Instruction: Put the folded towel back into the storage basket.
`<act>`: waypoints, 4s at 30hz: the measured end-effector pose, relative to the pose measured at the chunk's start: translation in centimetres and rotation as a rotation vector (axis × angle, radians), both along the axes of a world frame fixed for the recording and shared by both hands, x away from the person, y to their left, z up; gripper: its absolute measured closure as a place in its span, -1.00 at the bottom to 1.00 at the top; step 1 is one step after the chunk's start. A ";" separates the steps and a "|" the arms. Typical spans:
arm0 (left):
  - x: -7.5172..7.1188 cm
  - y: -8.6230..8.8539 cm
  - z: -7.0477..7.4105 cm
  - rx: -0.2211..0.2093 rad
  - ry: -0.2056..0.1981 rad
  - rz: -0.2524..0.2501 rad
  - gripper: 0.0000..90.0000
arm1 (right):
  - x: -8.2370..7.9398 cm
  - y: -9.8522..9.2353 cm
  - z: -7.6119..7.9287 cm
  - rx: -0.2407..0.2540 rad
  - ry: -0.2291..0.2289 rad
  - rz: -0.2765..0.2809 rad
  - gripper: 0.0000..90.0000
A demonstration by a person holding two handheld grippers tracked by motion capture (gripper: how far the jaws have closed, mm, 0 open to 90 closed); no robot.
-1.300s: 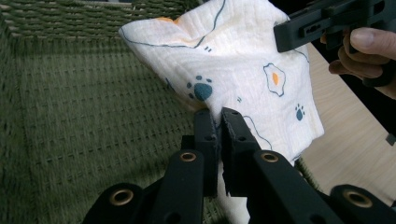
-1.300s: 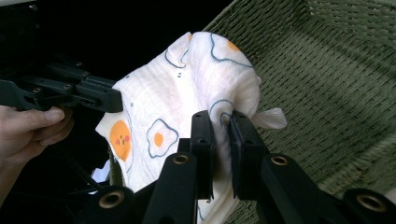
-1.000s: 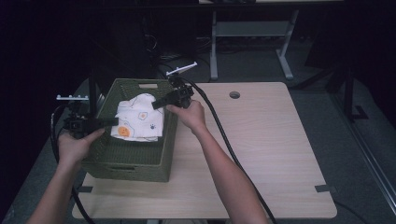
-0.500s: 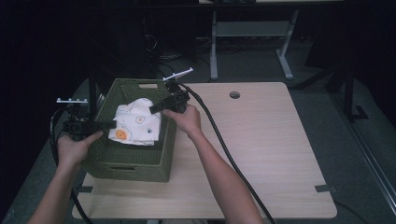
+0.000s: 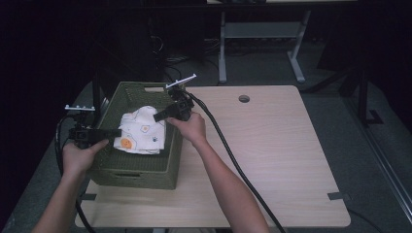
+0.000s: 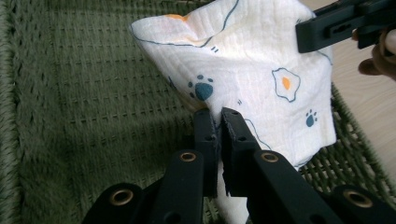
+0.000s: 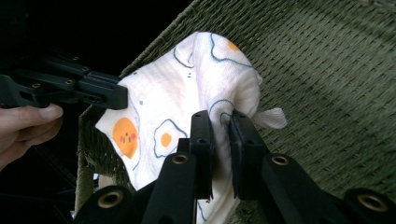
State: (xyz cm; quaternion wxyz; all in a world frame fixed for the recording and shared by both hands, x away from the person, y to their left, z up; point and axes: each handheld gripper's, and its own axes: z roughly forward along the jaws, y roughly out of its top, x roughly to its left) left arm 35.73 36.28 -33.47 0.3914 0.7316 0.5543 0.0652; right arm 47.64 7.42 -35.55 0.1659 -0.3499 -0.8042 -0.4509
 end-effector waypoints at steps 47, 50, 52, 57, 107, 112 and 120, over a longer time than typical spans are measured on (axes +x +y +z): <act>0.5 -1.1 0.7 0.009 -0.024 0.042 0.46 | -0.3 -4.7 1.9 0.042 -0.047 -0.079 0.26; 0.5 -1.6 1.2 0.003 -0.038 0.030 0.44 | -0.6 -5.3 2.2 0.057 -0.052 -0.070 0.21; 0.5 -2.2 1.6 0.000 -0.045 0.016 0.43 | -0.9 -5.9 2.5 0.055 -0.058 -0.067 0.19; 0.6 -3.8 2.2 0.008 -0.058 -0.024 0.37 | -1.0 -7.9 2.8 0.063 -0.058 -0.090 0.13; 0.8 -16.1 2.0 -0.018 -0.088 -0.233 0.01 | -2.3 -23.2 0.3 0.087 -0.005 -0.285 -0.22; 0.8 -17.8 1.8 -0.020 -0.085 -0.250 -0.01 | -2.5 -24.8 -0.4 0.097 0.005 -0.293 -0.23; 0.4 -20.0 1.2 -0.047 -0.079 -0.278 -0.04 | -3.1 -27.0 -1.3 0.102 0.019 -0.309 -0.23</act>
